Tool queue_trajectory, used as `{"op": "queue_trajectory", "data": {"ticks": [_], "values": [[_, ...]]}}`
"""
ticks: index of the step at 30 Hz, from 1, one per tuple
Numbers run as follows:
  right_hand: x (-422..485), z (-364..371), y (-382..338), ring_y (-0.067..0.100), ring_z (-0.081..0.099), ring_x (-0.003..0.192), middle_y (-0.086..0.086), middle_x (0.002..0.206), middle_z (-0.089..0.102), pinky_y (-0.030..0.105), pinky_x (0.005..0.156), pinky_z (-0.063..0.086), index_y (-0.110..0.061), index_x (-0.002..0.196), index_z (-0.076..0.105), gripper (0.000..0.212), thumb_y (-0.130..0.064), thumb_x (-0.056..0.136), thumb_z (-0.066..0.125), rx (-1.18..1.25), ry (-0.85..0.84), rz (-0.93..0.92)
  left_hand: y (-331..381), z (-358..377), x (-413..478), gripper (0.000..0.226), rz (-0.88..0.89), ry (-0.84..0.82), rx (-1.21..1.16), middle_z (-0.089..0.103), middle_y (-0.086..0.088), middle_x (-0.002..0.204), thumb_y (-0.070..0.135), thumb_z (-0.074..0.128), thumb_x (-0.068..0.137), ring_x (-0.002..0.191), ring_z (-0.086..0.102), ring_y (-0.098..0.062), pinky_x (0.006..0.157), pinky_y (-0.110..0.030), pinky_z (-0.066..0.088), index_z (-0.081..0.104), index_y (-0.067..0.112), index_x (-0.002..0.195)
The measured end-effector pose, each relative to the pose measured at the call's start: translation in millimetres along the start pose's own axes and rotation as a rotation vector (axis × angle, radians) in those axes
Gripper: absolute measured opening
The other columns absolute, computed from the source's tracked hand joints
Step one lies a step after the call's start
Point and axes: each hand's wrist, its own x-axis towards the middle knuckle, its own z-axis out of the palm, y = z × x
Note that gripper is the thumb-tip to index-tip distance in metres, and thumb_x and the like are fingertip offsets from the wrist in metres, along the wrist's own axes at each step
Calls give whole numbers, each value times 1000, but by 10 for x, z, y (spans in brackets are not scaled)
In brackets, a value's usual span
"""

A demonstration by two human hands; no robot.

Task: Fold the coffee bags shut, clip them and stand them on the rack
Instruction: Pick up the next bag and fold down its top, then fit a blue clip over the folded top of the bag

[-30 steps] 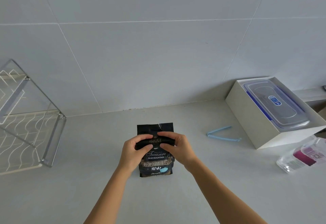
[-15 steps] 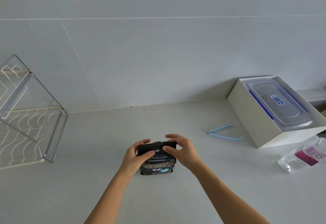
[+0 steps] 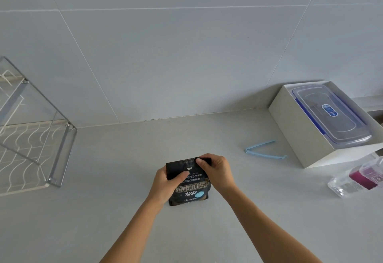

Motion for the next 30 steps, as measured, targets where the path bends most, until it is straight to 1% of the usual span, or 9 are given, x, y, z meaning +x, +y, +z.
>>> {"op": "queue_trajectory", "data": {"ticks": [5, 8, 10, 15, 19, 22, 24, 26, 30], "values": [[111, 41, -56, 14, 67, 68, -5, 70, 70, 34, 64, 57, -22, 74, 71, 13, -18, 85, 65, -50, -31, -11, 0, -12, 57, 8, -26, 69, -2, 77, 6, 80, 23, 74, 77, 75, 72, -11, 55, -15, 53, 71, 22, 84], [149, 4, -32, 11, 69, 70, -7, 71, 72, 23, 59, 56, -20, 79, 71, 12, -24, 87, 63, 116, -93, 82, -23, -1, 82, 14, -33, 97, -16, 77, 1, 81, 24, 75, 77, 76, 72, -12, 57, -18, 54, 70, 18, 89], [185, -94, 53, 8, 70, 79, -9, 83, 74, 17, 64, 55, -24, 92, 70, 21, -32, 94, 51, 196, -99, 141, -44, -5, 82, 16, -45, 100, -23, 76, -1, 81, 23, 75, 76, 75, 72, -13, 57, -19, 54, 70, 14, 89], [432, -571, 538, 31, 54, 115, 12, 135, 47, 46, 100, 41, -12, 132, 43, 37, -23, 97, 45, 10, 255, 336, -76, 1, 90, 16, -44, 92, -38, 75, -1, 83, 19, 74, 77, 74, 72, -11, 57, -17, 54, 70, 11, 90], [623, -938, 857, 36, 40, 127, 17, 148, 26, 42, 104, 34, -10, 142, 28, 53, -25, 95, 48, -170, 325, 467, -72, -19, 105, 8, -22, 62, -23, 76, 2, 78, 19, 73, 78, 74, 72, -11, 56, -17, 54, 70, 15, 85], [698, -1044, 967, 36, 40, 125, 16, 146, 28, 37, 94, 37, -11, 143, 25, 58, -26, 93, 50, -214, 291, 534, -89, -21, 111, 9, -19, 67, -30, 76, 2, 75, 19, 73, 78, 73, 72, -11, 54, -17, 53, 70, 14, 84], [690, -1037, 1018, 37, 39, 124, 19, 139, 40, 40, 97, 39, -9, 140, 31, 56, -25, 91, 53, -335, 265, 512, -107, -15, 113, 11, -17, 78, -27, 76, 2, 75, 19, 74, 77, 71, 72, -11, 54, -16, 53, 69, 13, 85], [604, -970, 1039, 36, 41, 122, 15, 130, 54, 42, 99, 37, -12, 134, 40, 50, -30, 90, 54, -504, 227, 431, -120, -16, 116, 12, -13, 84, -28, 76, 2, 75, 19, 74, 77, 71, 72, -10, 54, -16, 53, 69, 13, 85], [329, -864, 999, 23, 50, 105, -5, 104, 63, 35, 83, 40, -25, 108, 52, 26, -37, 86, 60, -802, 74, 210, -123, -27, 120, 12, -6, 68, -11, 76, 2, 79, 20, 74, 77, 74, 72, -11, 57, -17, 54, 69, 14, 86]]}}
